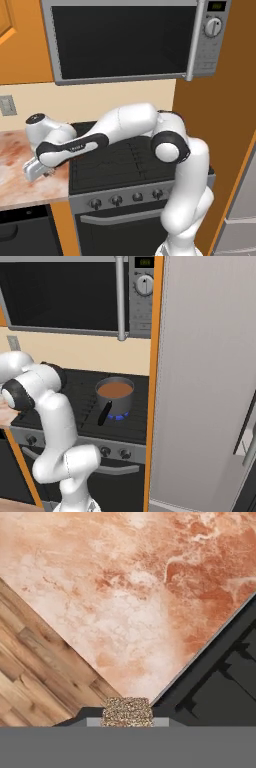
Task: Pick up the sugar cube(s) and place them in the saucepan with hot chocolate.
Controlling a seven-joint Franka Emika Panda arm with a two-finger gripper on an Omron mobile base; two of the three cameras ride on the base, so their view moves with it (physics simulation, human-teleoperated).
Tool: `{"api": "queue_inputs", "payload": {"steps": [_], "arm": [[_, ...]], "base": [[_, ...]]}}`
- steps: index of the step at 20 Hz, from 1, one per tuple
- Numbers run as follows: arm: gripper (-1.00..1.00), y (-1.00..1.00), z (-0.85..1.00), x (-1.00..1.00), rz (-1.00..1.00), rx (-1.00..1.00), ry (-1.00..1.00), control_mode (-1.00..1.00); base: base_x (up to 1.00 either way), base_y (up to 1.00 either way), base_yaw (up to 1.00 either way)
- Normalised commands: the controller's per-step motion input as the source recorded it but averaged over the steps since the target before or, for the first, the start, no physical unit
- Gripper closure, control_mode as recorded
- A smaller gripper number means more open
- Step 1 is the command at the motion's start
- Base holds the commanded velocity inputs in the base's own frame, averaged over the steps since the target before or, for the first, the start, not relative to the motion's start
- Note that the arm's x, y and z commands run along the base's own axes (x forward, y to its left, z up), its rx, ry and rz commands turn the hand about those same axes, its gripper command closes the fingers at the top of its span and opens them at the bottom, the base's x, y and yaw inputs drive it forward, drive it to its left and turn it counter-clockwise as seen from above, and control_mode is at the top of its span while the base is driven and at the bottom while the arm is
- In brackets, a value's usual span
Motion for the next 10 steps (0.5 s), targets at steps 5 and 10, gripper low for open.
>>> {"api": "queue_inputs", "payload": {"steps": [5, 10], "arm": [[1.00, -0.69, 0.38, 0.01, 0.00, 0.00, -0.05, -1.00], [1.00, -0.88, 0.33, 0.00, 0.00, 0.03, -0.04, -1.00]], "base": [[0.00, 0.00, 0.00], [0.00, 0.00, 0.00]]}}
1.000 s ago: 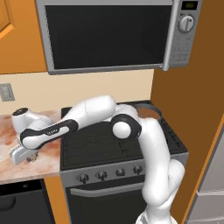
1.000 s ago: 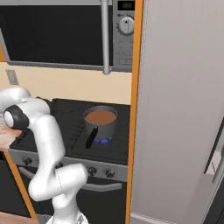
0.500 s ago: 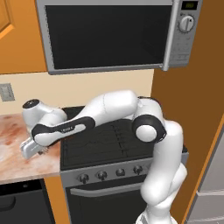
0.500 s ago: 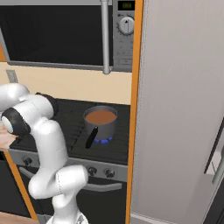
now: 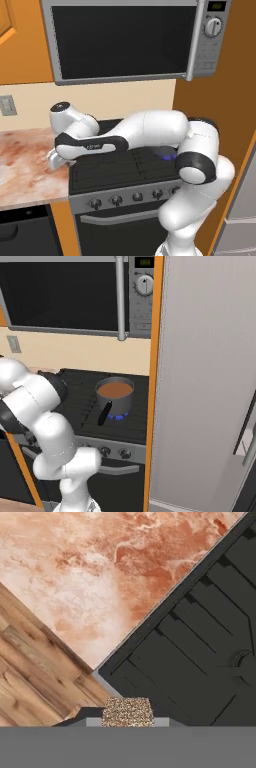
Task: Pick up the sugar cube(s) and place them in the saucepan with hot chocolate.
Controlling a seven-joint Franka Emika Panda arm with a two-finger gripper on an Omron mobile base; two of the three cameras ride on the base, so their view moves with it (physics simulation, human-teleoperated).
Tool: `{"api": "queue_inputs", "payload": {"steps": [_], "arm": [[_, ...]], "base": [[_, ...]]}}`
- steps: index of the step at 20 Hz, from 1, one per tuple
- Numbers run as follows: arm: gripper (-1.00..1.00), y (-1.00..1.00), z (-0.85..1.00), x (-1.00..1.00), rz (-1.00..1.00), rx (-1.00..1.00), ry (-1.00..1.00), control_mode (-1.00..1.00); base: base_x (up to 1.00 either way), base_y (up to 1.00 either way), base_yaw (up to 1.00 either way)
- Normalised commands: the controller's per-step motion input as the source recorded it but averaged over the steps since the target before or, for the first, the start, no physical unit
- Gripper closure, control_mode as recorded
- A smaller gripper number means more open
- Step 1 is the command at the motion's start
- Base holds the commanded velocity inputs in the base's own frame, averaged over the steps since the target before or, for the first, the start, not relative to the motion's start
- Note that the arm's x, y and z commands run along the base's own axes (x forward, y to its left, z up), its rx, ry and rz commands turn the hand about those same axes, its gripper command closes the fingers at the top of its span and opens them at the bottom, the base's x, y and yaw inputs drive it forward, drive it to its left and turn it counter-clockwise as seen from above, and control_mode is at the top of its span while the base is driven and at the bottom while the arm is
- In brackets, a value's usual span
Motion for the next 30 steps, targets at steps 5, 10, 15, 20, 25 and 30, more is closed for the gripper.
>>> {"api": "queue_inputs", "payload": {"steps": [5, 10, 15, 20, 25, 30], "arm": [[1.00, -0.77, 0.25, 0.00, -0.08, 0.02, -0.05, -1.00], [1.00, -0.81, 0.21, 0.06, -0.11, 0.00, -0.01, -1.00], [1.00, -0.90, 0.03, 0.30, -0.14, 0.00, 0.00, -1.00], [1.00, -0.96, 0.11, 0.13, -0.15, 0.04, -0.01, -1.00], [1.00, -0.56, 0.37, 0.08, -0.17, 0.03, -0.05, -1.00], [1.00, -0.66, 0.41, 0.00, -0.17, 0.07, -0.10, -1.00]], "base": [[0.00, 0.00, 0.00], [0.00, 0.00, 0.00], [0.00, 0.00, 0.00], [0.00, 0.00, 0.00], [0.00, 0.00, 0.00], [0.00, 0.00, 0.00]]}}
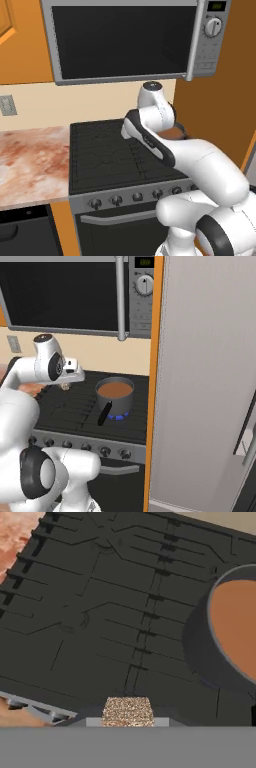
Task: Pick up the sugar cube(s) and place them in the saucepan with hot chocolate.
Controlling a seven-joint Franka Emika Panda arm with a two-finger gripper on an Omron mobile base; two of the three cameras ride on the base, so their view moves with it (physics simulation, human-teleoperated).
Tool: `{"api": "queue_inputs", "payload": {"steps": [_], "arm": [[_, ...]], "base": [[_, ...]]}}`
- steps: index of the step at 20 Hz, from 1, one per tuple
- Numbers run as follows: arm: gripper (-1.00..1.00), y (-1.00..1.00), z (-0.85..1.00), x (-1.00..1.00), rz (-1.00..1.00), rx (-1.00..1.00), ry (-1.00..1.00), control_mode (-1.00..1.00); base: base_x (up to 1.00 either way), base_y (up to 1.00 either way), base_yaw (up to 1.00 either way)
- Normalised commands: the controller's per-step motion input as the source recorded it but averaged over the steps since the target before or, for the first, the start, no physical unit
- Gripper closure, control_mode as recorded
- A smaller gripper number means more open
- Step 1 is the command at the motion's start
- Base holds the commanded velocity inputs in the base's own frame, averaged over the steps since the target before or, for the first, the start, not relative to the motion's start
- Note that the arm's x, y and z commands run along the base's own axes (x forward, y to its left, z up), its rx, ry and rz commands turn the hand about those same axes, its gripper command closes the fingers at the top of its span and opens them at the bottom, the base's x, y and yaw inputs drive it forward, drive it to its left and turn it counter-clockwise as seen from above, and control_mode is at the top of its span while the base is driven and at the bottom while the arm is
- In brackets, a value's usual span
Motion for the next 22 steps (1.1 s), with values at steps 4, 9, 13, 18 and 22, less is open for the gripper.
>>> {"api": "queue_inputs", "payload": {"steps": [4, 9, 13, 18, 22], "arm": [[1.00, -0.74, 0.06, 0.05, -0.18, 0.04, -0.02, -1.00], [1.00, -0.87, 0.00, 0.05, -0.10, 0.03, 0.00, -1.00], [1.00, -0.63, 0.00, 0.07, -0.06, 0.01, 0.00, -1.00], [1.00, -0.26, 0.00, 0.23, 0.00, 0.00, 0.03, -1.00], [1.00, -0.05, -0.12, 0.45, 0.00, 0.01, 0.05, -1.00]], "base": [[0.00, 0.00, 0.00], [0.00, 0.00, 0.00], [0.00, 0.00, 0.00], [0.00, 0.00, 0.00], [0.00, 0.00, 0.00]]}}
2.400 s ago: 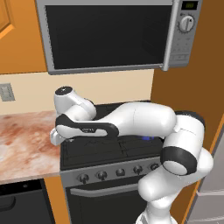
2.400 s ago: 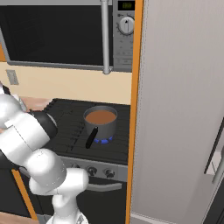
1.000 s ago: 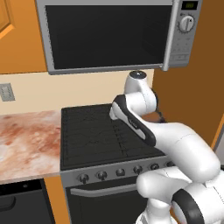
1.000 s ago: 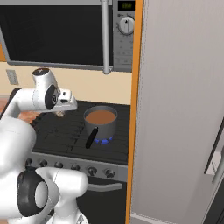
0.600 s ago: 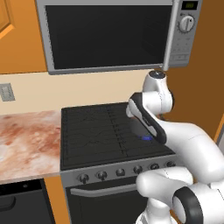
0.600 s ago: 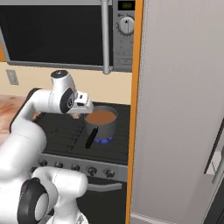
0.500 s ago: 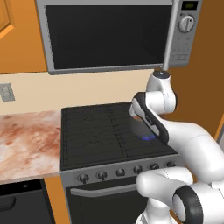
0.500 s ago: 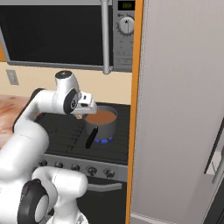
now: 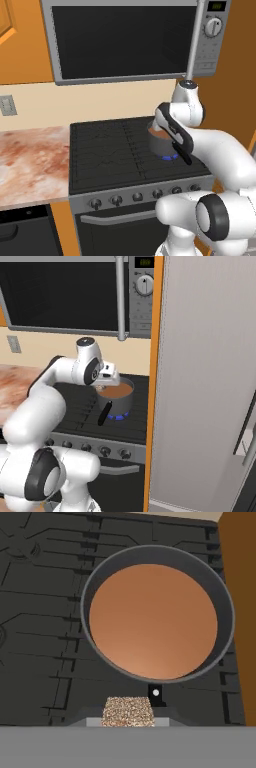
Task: Pick up the sugar cube(s) and place them in the saucepan with hot chocolate.
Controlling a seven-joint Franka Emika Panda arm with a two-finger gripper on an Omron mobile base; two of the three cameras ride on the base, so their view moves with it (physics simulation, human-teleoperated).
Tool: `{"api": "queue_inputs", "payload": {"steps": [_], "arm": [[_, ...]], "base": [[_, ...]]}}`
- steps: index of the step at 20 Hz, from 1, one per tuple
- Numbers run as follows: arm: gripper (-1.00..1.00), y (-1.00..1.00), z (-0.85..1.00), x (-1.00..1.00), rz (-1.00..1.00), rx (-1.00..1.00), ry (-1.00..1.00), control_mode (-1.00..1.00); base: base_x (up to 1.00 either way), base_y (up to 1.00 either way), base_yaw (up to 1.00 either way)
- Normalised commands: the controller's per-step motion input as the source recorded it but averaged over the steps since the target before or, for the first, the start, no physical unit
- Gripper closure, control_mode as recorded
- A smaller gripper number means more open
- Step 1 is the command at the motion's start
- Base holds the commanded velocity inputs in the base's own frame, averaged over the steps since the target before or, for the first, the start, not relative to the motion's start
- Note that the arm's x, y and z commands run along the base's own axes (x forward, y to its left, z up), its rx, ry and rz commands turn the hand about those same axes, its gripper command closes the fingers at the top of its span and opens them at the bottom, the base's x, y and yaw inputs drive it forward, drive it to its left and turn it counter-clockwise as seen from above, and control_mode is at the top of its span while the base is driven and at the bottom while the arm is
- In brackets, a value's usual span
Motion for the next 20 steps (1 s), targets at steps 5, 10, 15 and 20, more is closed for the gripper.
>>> {"api": "queue_inputs", "payload": {"steps": [5, 10, 15, 20], "arm": [[1.00, -0.01, -0.27, 0.24, 0.00, 0.02, 0.04, -1.00], [1.00, -0.01, -0.12, 0.07, 0.00, 0.00, 0.03, -1.00], [1.00, -0.01, -0.01, 0.03, 0.00, 0.00, 0.00, -1.00], [1.00, -0.03, 0.00, 0.03, 0.00, 0.00, 0.00, -1.00]], "base": [[0.00, 0.00, 0.00], [0.00, 0.00, 0.00], [0.00, 0.00, 0.00], [0.00, 0.00, 0.00]]}}
